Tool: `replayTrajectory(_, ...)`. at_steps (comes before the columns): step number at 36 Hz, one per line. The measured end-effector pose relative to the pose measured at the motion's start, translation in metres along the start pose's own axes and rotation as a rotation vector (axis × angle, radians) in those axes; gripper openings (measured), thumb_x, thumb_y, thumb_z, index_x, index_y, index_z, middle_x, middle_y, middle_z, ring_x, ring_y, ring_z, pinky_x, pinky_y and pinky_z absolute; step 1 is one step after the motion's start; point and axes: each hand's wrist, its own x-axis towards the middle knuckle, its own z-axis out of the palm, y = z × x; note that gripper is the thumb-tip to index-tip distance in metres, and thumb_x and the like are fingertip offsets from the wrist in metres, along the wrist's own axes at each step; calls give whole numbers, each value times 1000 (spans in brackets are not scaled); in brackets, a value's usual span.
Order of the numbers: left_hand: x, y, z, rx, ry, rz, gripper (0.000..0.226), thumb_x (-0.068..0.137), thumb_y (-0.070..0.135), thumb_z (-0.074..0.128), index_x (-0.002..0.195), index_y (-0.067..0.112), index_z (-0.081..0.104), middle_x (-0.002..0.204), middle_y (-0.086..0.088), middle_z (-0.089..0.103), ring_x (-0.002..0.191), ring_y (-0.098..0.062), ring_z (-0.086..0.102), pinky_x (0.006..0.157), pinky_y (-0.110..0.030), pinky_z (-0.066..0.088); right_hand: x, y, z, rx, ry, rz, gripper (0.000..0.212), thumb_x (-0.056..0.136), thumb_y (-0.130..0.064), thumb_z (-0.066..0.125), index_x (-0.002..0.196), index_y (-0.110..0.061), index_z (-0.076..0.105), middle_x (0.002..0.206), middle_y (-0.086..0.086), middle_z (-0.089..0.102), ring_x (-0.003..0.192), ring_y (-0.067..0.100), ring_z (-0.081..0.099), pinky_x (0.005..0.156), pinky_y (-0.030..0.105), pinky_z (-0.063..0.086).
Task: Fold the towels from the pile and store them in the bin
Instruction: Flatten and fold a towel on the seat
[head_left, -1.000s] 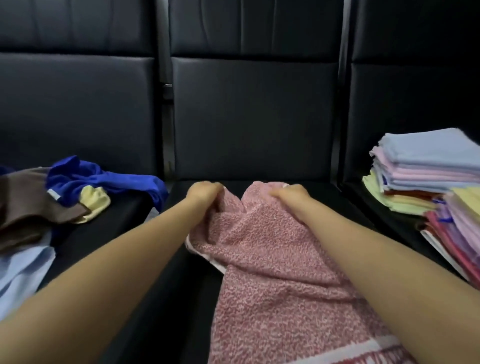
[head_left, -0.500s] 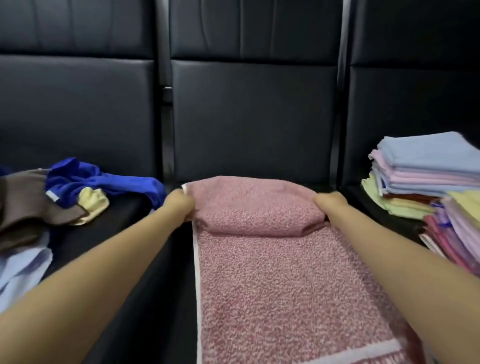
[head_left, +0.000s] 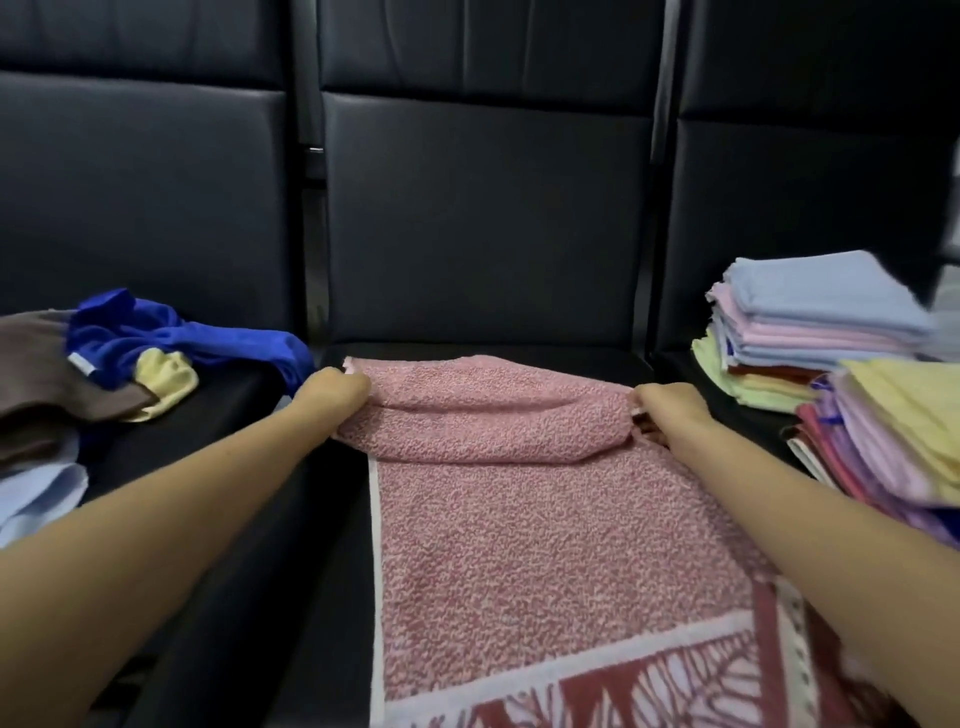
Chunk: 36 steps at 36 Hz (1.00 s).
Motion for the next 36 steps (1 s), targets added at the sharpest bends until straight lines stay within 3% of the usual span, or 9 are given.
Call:
replayTrajectory(5,-50,5,-21,142,157,195,53,93,26,47,141,4,37,142,-23,36,133,-39,30,107,-47,31,-45,-18,-18,-298,47,-278,42,84,-28,61,123,-14,58,118,9,61,113,30,57,92,36,45)
replayTrajectory(10,-143,5,-30,68,-178,675,16,96,30,51,101,23,65,102,5,64,86,-7,57,72,-25,43,-110,-10,-30,-187,-64,-572,25,93,-15,53,118,-15,58,81,-7,54,75,10,53,70,29,42)
replayTrajectory(13,-186,-1,-22,262,-545,869,28,88,51,61,106,29,65,99,15,59,90,-2,55,80,-24,45,-135,0,-41,-238,-198,-634,14,95,-15,55,105,-21,62,82,-5,58,72,8,54,69,27,46)
replayTrajectory(15,-195,-7,-13,418,-624,947,41,82,54,67,114,28,61,106,9,52,98,-8,53,89,-26,47,-145,1,-48,-213,-295,-629,14,96,-14,56,92,-23,66,77,-2,62,69,8,57,66,23,47)
replayTrajectory(20,-192,-20,-7,481,-574,1048,21,89,37,65,73,32,51,84,11,50,83,-14,53,79,-36,48,-167,16,-64,-335,-435,-634,14,94,-21,61,83,-20,70,70,-1,64,64,9,57,69,31,49)
replayTrajectory(23,-182,-23,-11,528,-416,1067,17,92,31,60,84,15,61,85,5,54,83,-17,54,76,-34,45,-173,36,-68,-464,-452,-660,6,89,-26,70,92,-31,68,87,-2,68,75,10,60,77,30,49)
replayTrajectory(31,-133,-26,-30,449,-21,813,14,89,29,63,83,16,62,93,0,55,82,-21,54,71,-32,46,-185,57,-62,-785,-568,-941,76,78,-74,54,139,-31,46,137,-13,48,127,3,40,108,23,30)
replayTrajectory(34,-135,-25,-27,443,-14,829,11,89,24,62,96,16,64,96,1,49,85,-20,52,73,-31,44,-183,62,-57,-751,-563,-1021,78,75,-82,46,132,-29,52,129,-12,50,120,3,41,102,24,33)
replayTrajectory(36,-145,-25,-25,407,-55,909,10,91,27,60,97,20,64,95,4,51,87,-19,56,75,-32,46,-183,64,-54,-673,-504,-1115,57,80,-71,52,113,-25,60,111,-11,54,107,6,46,91,27,41)
